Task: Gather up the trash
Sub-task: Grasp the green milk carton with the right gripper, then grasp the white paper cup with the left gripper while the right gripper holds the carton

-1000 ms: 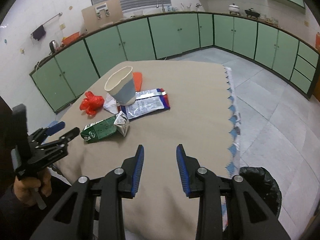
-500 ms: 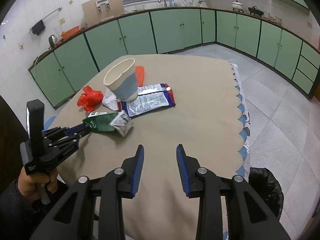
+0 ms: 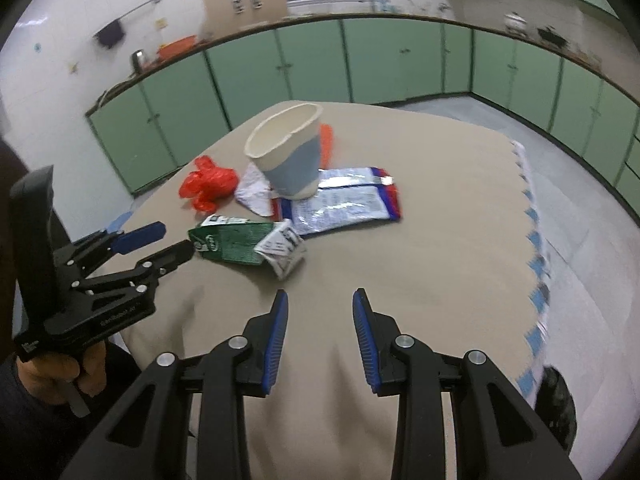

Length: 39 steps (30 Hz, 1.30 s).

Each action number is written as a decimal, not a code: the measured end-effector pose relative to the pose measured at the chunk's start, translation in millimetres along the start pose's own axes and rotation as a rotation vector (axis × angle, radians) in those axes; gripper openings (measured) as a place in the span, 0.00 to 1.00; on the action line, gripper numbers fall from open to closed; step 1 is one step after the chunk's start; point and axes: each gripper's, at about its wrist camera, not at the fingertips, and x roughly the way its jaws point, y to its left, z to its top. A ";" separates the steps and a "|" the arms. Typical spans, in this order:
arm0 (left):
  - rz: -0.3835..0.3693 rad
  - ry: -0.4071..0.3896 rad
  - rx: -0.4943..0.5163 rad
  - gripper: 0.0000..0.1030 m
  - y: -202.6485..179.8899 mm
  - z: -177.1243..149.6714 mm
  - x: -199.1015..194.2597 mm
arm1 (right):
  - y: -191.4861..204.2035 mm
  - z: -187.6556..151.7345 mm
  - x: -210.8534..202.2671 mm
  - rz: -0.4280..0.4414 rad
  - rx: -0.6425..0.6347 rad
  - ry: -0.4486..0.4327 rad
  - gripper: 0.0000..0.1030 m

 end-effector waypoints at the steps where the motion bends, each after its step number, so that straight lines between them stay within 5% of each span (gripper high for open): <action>1: 0.003 0.002 -0.001 0.50 1.7 -1.4 -0.5 | 1.1 1.6 3.4 0.009 -0.007 0.000 0.32; 5: 0.022 0.011 -0.020 0.50 8.6 -4.0 -2.0 | 8.6 4.7 17.6 0.068 -0.059 0.003 0.36; 9: 0.048 0.005 -0.031 0.50 15.5 -5.9 -5.1 | 20.4 6.7 30.7 0.092 -0.174 -0.011 0.62; 25: 0.074 -0.014 -0.077 0.50 29.9 1.7 -11.6 | 23.3 20.7 75.4 0.213 -0.372 -0.009 0.62; 27: 0.075 -0.010 -0.085 0.50 31.8 2.1 -11.2 | 21.5 22.0 78.2 0.226 -0.368 0.011 0.46; 39: 0.071 -0.034 -0.081 0.50 27.9 5.2 -25.0 | 12.2 16.0 47.7 0.267 -0.277 0.001 0.39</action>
